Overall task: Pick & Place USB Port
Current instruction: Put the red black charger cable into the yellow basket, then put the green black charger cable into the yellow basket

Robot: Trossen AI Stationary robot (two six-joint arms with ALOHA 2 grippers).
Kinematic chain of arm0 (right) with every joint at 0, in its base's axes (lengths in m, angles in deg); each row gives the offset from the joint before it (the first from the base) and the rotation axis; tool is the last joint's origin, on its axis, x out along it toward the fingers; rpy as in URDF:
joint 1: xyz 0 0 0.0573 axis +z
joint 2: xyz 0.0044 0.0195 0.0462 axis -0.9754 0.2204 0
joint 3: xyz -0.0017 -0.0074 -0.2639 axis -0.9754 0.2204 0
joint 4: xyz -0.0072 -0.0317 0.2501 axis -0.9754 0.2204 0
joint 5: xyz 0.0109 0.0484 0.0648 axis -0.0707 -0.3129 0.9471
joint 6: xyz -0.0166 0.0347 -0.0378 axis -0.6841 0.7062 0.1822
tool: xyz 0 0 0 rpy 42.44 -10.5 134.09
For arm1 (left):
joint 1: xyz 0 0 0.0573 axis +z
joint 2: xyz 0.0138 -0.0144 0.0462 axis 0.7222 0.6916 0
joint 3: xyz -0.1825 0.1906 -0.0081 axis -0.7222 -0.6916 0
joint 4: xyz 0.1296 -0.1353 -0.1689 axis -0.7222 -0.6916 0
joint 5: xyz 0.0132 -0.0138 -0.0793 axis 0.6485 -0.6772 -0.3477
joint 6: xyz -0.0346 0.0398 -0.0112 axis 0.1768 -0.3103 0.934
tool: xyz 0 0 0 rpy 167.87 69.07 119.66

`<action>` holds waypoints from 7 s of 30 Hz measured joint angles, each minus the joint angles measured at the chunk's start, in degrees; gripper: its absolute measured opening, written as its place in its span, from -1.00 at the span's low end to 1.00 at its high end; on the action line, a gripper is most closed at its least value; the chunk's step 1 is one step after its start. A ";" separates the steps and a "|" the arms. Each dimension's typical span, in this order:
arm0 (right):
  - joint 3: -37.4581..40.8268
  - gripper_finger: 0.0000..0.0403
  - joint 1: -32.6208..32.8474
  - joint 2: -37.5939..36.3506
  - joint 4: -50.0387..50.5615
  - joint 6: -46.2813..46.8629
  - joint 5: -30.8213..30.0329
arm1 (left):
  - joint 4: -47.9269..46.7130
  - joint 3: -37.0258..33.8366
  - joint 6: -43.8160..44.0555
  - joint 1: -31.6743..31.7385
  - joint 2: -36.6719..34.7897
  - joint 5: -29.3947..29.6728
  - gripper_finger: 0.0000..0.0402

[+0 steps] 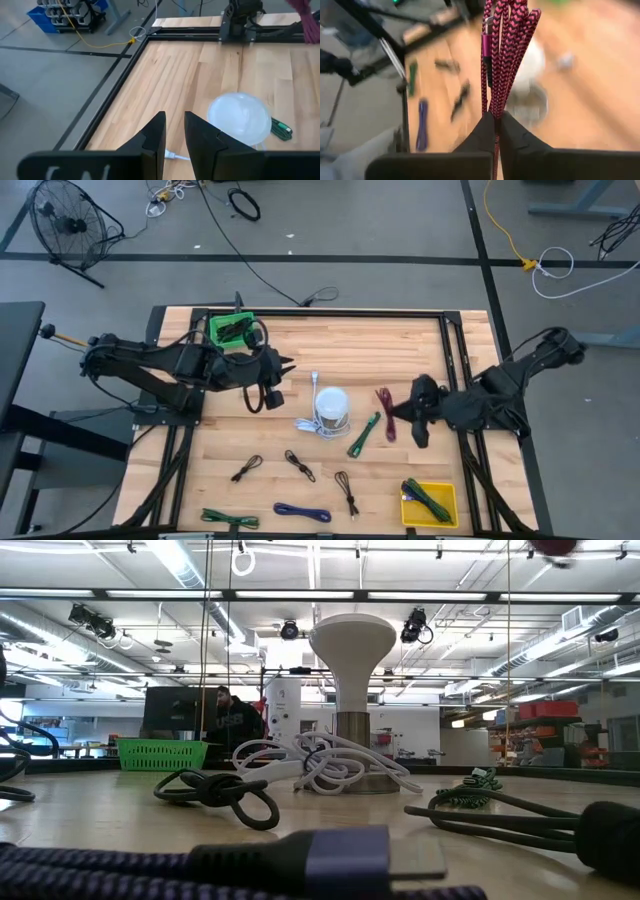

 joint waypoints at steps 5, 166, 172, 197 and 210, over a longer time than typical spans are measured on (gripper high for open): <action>0.04 -1.00 4.53 1.28 9.22 15.20 2.69 | -0.29 0.00 0.14 0.00 0.04 -0.02 -0.62; 7.52 0.08 42.63 31.34 -4.87 58.85 -1.56 | -2.76 0.04 4.20 0.07 0.02 0.17 -0.62; 7.52 0.04 42.63 31.16 -3.52 58.80 -1.63 | -2.78 0.04 4.23 0.07 0.03 0.16 -0.62; 7.52 0.03 35.84 11.22 12.94 42.23 -15.68 | -2.78 0.04 4.15 0.07 0.04 0.15 -0.62; 7.50 0.03 15.97 9.17 -0.74 12.01 -16.72 | -2.78 0.04 3.48 0.07 0.03 0.15 -0.62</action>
